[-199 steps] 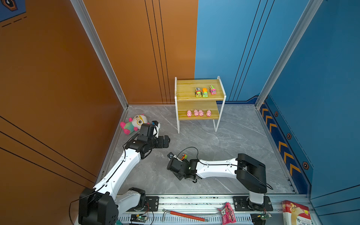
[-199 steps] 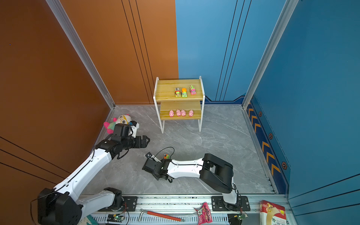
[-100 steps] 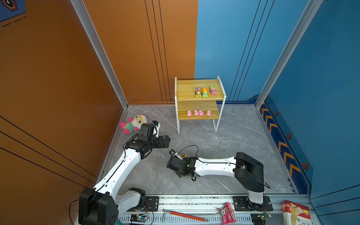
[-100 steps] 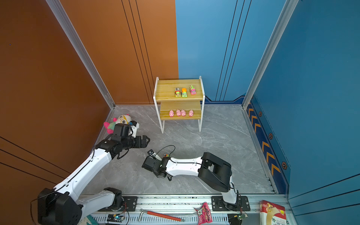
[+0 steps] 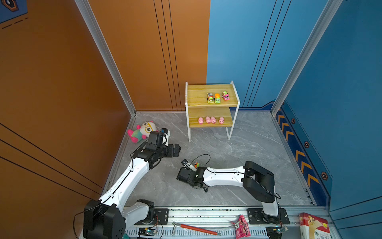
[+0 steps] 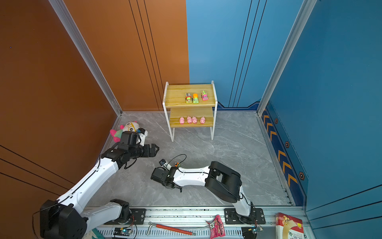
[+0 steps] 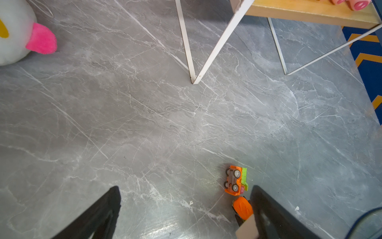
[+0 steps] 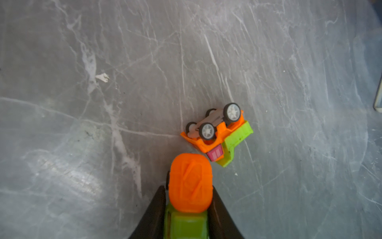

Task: Organize plastic toys on shelves
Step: Move the plastic toy to the center of the table.

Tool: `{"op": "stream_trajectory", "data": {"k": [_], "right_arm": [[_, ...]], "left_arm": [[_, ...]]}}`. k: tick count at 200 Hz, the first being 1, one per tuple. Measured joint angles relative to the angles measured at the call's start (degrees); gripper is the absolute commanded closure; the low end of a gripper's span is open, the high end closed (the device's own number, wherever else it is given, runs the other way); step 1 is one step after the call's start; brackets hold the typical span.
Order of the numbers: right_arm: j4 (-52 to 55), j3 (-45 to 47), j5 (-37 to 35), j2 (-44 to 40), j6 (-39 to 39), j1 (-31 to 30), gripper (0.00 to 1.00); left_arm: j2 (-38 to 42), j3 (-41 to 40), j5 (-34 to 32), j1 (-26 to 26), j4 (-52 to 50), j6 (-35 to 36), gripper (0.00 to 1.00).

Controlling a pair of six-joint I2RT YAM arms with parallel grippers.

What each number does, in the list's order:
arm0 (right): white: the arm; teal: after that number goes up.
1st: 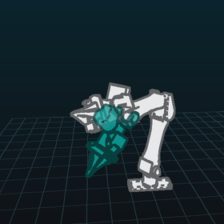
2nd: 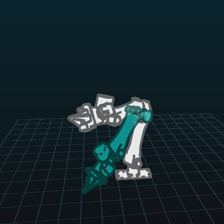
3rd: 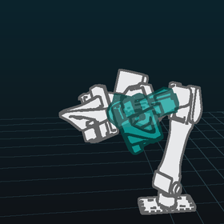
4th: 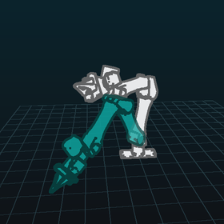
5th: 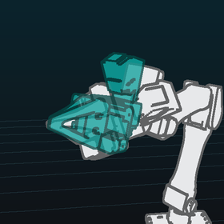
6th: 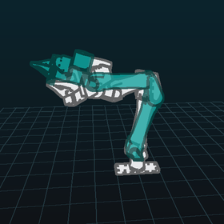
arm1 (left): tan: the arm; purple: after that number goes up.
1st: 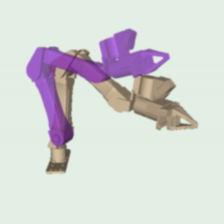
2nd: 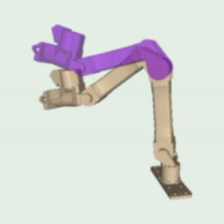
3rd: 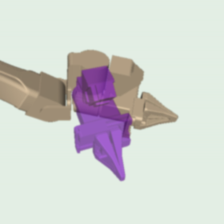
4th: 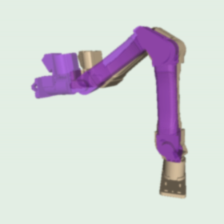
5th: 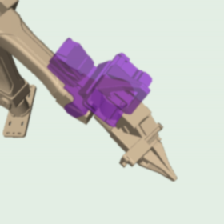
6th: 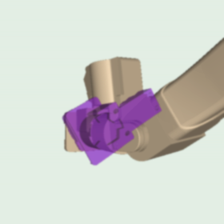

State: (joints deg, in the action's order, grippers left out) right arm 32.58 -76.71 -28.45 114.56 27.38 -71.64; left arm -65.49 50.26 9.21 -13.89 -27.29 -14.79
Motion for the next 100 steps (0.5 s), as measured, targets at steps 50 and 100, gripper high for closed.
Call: {"op": "stream_trajectory", "data": {"k": [50,100], "right_arm": [[-0.63,1.95,-0.04,-1.84,0.87,0.20,0.76],[-5.18,11.06,5.31,-13.97,2.10,2.60,0.75]], "left_arm": [[0.00,0.00,0.02,0.00,0.00,0.02,0.02],[0.00,0.00,0.02,0.00,0.00,0.00,0.01]]}}
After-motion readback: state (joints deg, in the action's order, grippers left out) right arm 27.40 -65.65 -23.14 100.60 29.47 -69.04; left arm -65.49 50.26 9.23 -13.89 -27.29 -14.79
